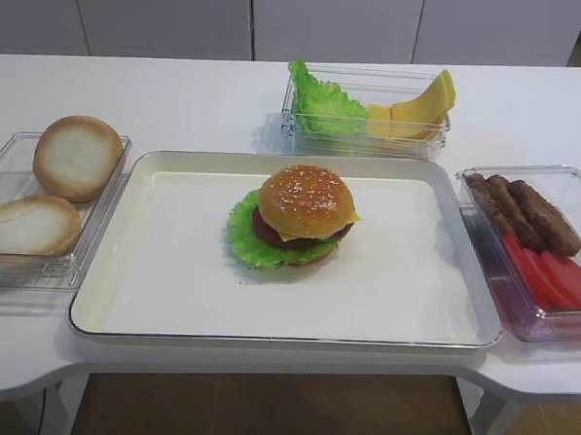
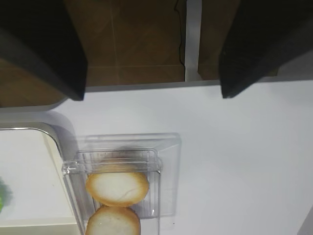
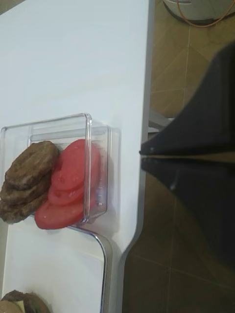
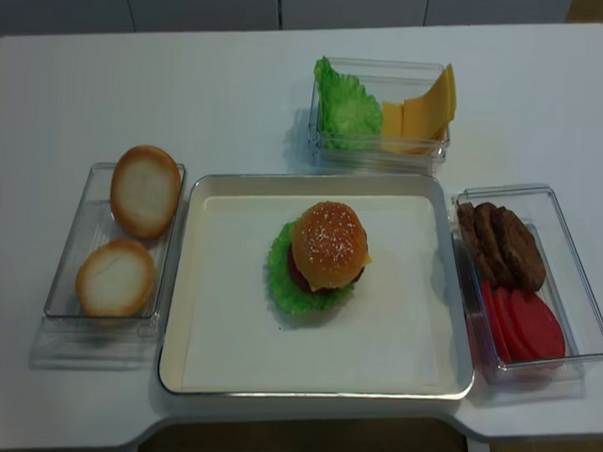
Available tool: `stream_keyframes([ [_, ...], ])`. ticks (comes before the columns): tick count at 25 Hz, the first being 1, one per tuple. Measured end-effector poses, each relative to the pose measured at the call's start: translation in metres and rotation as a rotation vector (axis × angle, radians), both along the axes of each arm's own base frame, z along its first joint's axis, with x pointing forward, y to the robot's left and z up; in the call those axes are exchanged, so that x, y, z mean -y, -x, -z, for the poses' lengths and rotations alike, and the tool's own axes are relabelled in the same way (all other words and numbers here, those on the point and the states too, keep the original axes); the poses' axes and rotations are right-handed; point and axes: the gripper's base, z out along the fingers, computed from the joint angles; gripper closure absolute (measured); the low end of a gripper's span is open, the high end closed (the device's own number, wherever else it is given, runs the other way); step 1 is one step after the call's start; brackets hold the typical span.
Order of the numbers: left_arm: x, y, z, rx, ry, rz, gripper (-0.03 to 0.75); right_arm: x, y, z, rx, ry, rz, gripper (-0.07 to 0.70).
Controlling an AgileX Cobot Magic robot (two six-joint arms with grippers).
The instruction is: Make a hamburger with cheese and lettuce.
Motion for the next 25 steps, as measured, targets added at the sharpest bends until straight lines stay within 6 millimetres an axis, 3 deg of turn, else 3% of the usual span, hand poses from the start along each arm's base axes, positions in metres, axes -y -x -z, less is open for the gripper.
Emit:
stream_keyframes([
  [9,0.002,-0.007,0.017,-0.061,-0.016,0.031,0.088,0.000,0.000,0.000,0.000,0.000,0.000,0.607],
  [25,0.003,-0.009,0.021,-0.079,-0.022,0.049,0.138,0.000,0.000,0.000,0.000,0.000,0.000,0.607],
])
